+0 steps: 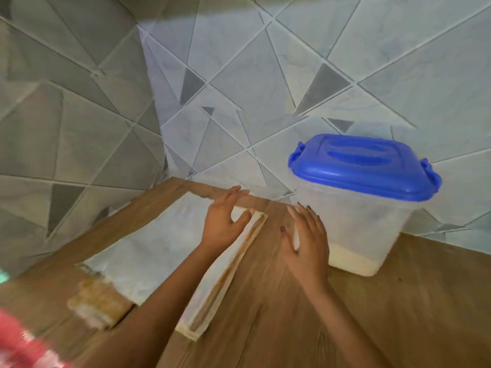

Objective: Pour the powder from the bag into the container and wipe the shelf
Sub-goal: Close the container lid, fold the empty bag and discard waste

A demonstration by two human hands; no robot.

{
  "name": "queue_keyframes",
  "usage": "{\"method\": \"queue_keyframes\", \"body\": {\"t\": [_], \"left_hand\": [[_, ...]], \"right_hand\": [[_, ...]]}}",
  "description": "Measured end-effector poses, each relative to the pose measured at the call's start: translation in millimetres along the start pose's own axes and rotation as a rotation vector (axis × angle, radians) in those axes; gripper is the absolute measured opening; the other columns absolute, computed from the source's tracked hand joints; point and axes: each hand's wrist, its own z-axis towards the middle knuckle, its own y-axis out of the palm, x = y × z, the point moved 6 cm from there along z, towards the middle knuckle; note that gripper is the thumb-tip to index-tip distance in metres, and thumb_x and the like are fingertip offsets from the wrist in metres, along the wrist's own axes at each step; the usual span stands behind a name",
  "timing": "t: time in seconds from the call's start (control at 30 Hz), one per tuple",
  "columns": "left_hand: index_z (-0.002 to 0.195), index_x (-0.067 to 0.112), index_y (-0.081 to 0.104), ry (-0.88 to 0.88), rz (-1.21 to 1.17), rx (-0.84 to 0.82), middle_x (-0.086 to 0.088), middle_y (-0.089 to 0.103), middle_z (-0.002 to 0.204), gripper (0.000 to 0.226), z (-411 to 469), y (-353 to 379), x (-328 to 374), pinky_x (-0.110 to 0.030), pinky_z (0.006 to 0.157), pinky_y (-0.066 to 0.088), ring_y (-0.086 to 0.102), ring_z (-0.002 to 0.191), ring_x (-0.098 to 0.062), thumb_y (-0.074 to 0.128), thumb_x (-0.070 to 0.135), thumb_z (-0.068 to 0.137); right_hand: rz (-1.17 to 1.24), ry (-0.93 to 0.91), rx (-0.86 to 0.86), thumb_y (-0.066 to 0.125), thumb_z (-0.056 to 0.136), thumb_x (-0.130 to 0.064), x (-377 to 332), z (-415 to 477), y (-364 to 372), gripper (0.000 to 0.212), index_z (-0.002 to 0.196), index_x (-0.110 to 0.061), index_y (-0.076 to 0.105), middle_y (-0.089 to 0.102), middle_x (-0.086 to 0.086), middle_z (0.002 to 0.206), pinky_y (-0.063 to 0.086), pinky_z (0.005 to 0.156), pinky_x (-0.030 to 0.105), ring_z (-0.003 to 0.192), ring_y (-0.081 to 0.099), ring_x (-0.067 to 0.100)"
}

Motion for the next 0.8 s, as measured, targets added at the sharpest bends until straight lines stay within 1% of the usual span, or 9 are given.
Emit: {"method": "queue_keyframes", "body": {"t": [0.1,0.2,0.3,0.37,0.47,0.57,0.67,0.73,0.8], "left_hand": [[0.129,0.023,0.052,-0.121,0.081,0.002,0.0,0.047,0.144,0.053,-17.0,-39.8,-59.7,-0.036,0.11,0.03,0.04,0.134,-0.022,0.048,0.049,0.083],[0.125,0.021,0.057,-0.186,0.12,0.0,-0.002,0.052,0.139,0.044,-22.1,-71.2,-112.8,-0.037,0.105,0.037,0.047,0.129,-0.023,0.057,0.041,0.086],[0.123,0.017,0.058,-0.226,0.144,-0.009,-0.004,0.055,0.135,0.038,-15.2,-91.2,-160.6,-0.032,0.099,0.041,0.052,0.124,-0.024,0.06,0.033,0.088],[0.125,0.015,0.056,-0.263,0.151,-0.034,-0.006,0.055,0.135,0.04,-4.0,-99.1,-191.6,-0.032,0.099,0.042,0.053,0.122,-0.026,0.059,0.032,0.089],[0.133,0.011,0.048,-0.361,0.17,-0.16,-0.009,0.049,0.14,0.048,15.2,-98.6,-245.4,-0.036,0.106,0.034,0.047,0.127,-0.028,0.057,0.032,0.091],[0.139,0.012,0.04,-0.409,0.239,-0.309,-0.013,0.044,0.143,0.057,30.5,-91.8,-293.6,-0.04,0.11,0.03,0.043,0.129,-0.03,0.053,0.039,0.091],[0.146,0.008,0.023,-0.503,0.284,-0.455,-0.014,0.03,0.151,0.065,39.0,-82.3,-325.5,-0.04,0.112,0.027,0.034,0.136,-0.032,0.045,0.041,0.094],[0.148,0.007,0.018,-0.563,0.243,-0.496,-0.014,0.026,0.153,0.069,42.6,-76.9,-342.6,-0.04,0.112,0.027,0.03,0.138,-0.033,0.044,0.041,0.095],[0.148,0.006,0.018,-0.59,0.193,-0.519,-0.015,0.026,0.153,0.07,45.3,-71.9,-355.1,-0.041,0.112,0.028,0.031,0.137,-0.034,0.045,0.042,0.094]], "right_hand": [[0.106,0.052,-0.153,0.041,0.084,-0.039,-22.8,-18.5,54.0,0.053,0.121,-0.007,0.061,0.06,0.011,0.129,0.042,0.104,0.036,0.123,0.054,0.027],[0.136,0.098,-0.224,0.045,0.083,-0.04,-40.3,-26.3,95.3,0.053,0.12,-0.005,0.062,0.063,0.014,0.125,0.046,0.097,0.036,0.117,0.058,0.03],[0.114,0.21,-0.28,0.056,0.086,-0.029,-48.6,-27.1,126.1,0.044,0.123,-0.005,0.058,0.061,0.015,0.126,0.046,0.095,0.038,0.117,0.057,0.033],[0.079,0.344,-0.324,0.058,0.089,-0.023,-46.5,-26.7,145.3,0.043,0.129,-0.007,0.053,0.057,0.015,0.131,0.045,0.096,0.036,0.12,0.053,0.032],[-0.065,0.558,-0.402,0.052,0.092,-0.034,-37.1,-30.3,170.6,0.05,0.136,-0.012,0.043,0.049,0.013,0.139,0.046,0.096,0.034,0.122,0.052,0.031],[-0.179,0.704,-0.468,0.047,0.093,-0.038,-29.9,-40.4,185.0,0.052,0.134,-0.008,0.04,0.047,0.014,0.139,0.045,0.098,0.037,0.122,0.051,0.033],[-0.221,0.829,-0.503,0.048,0.093,-0.039,-23.9,-51.2,190.0,0.054,0.132,-0.003,0.039,0.048,0.016,0.136,0.044,0.098,0.04,0.121,0.05,0.034],[-0.21,0.925,-0.513,0.051,0.091,-0.042,-20.6,-57.5,192.3,0.067,0.139,0.0,0.031,0.041,0.019,0.142,0.038,0.104,0.04,0.128,0.044,0.035],[-0.153,1.003,-0.524,0.056,0.088,-0.046,-17.5,-61.5,197.9,0.079,0.143,0.001,0.024,0.034,0.018,0.148,0.033,0.109,0.041,0.133,0.038,0.035]]}}
